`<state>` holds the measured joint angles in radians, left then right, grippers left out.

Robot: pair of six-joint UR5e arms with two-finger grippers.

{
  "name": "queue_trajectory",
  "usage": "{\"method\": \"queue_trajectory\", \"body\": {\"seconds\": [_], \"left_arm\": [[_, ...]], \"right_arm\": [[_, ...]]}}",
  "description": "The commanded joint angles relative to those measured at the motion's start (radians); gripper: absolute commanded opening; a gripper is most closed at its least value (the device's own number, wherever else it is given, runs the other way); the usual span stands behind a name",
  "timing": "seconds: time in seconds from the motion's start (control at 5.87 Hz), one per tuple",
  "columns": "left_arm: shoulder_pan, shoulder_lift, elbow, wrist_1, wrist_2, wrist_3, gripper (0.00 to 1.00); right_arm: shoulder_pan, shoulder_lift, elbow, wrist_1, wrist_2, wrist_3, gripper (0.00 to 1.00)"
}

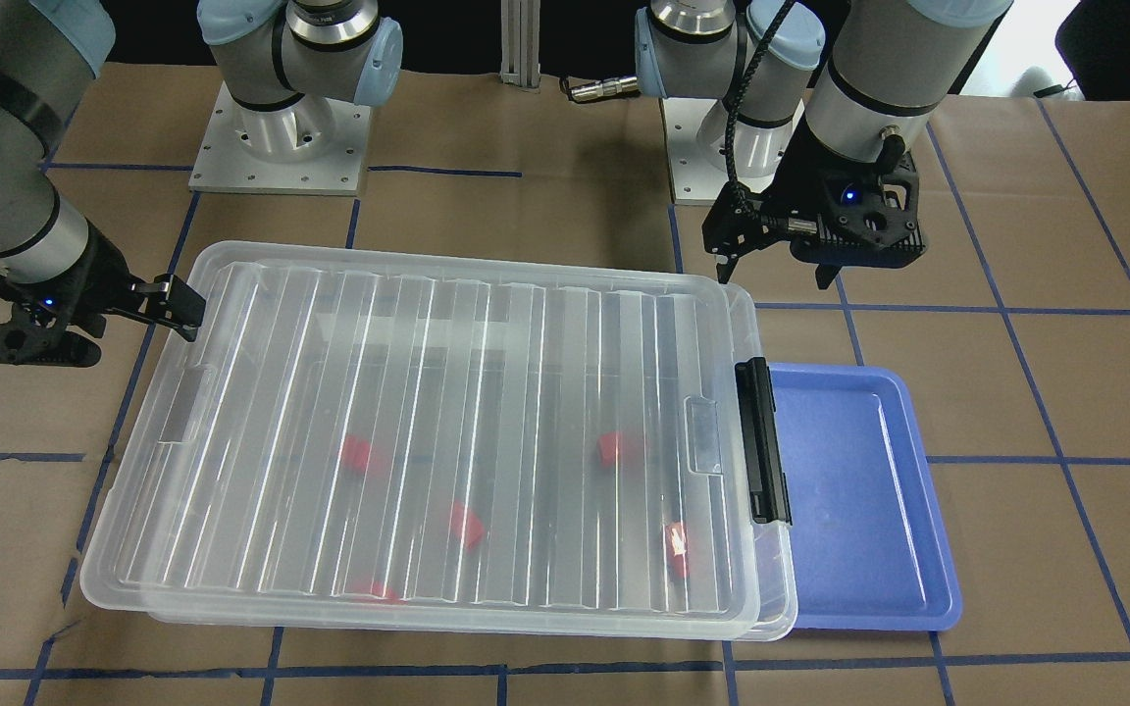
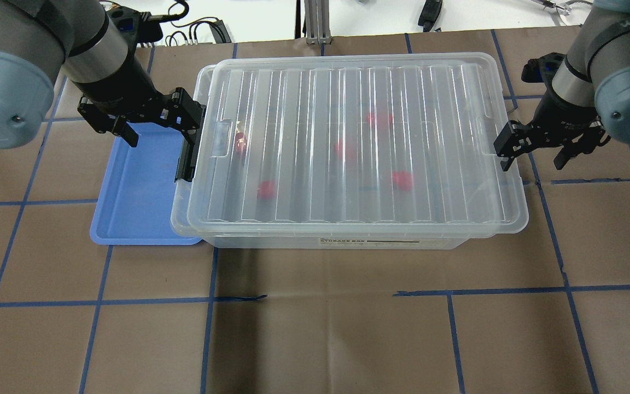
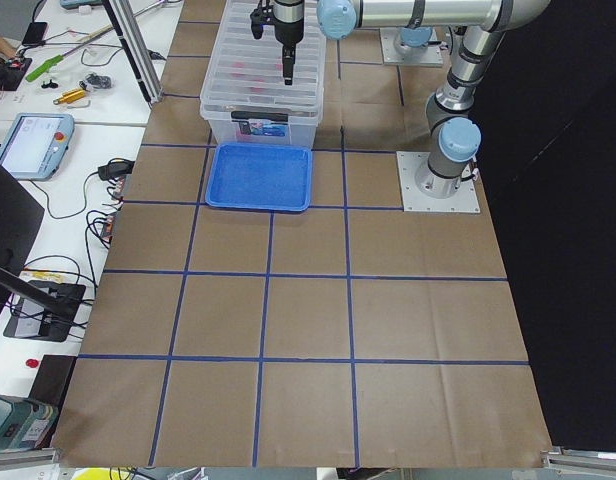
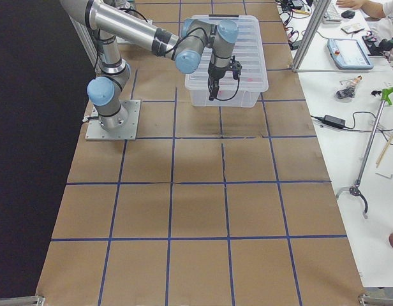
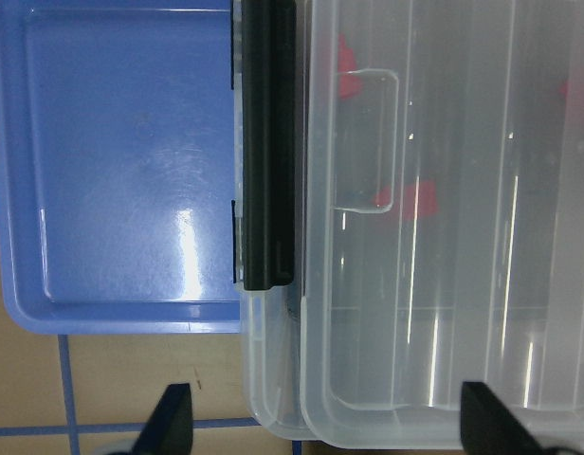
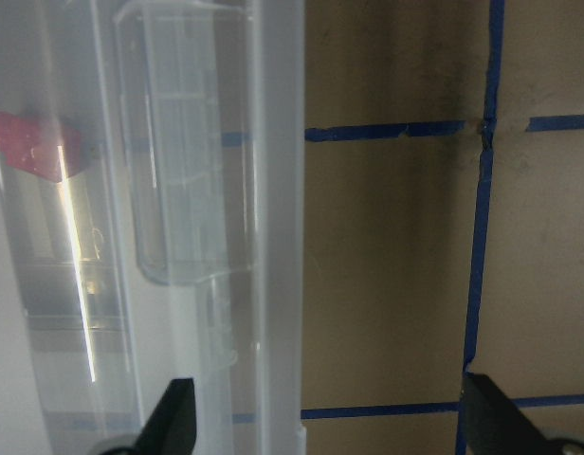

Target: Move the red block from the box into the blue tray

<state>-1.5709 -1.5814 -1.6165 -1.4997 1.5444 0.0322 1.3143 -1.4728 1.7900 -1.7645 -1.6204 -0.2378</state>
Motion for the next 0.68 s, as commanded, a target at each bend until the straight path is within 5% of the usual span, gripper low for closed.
{"method": "queue_trajectory", "body": {"seconds": [0.0, 0.51], "left_arm": [[0.0, -0.005, 0.0, 0.001, -0.003, 0.012, 0.98], [0.003, -0.017, 0.0, 0.009, -0.004, 0.306, 0.98]], "right_arm": [[-0.041, 0.006, 0.002, -0.007, -0.006, -0.06, 1.0], [-0.117, 0.038, 0.002, -0.054, -0.009, -0.22, 1.0]]}}
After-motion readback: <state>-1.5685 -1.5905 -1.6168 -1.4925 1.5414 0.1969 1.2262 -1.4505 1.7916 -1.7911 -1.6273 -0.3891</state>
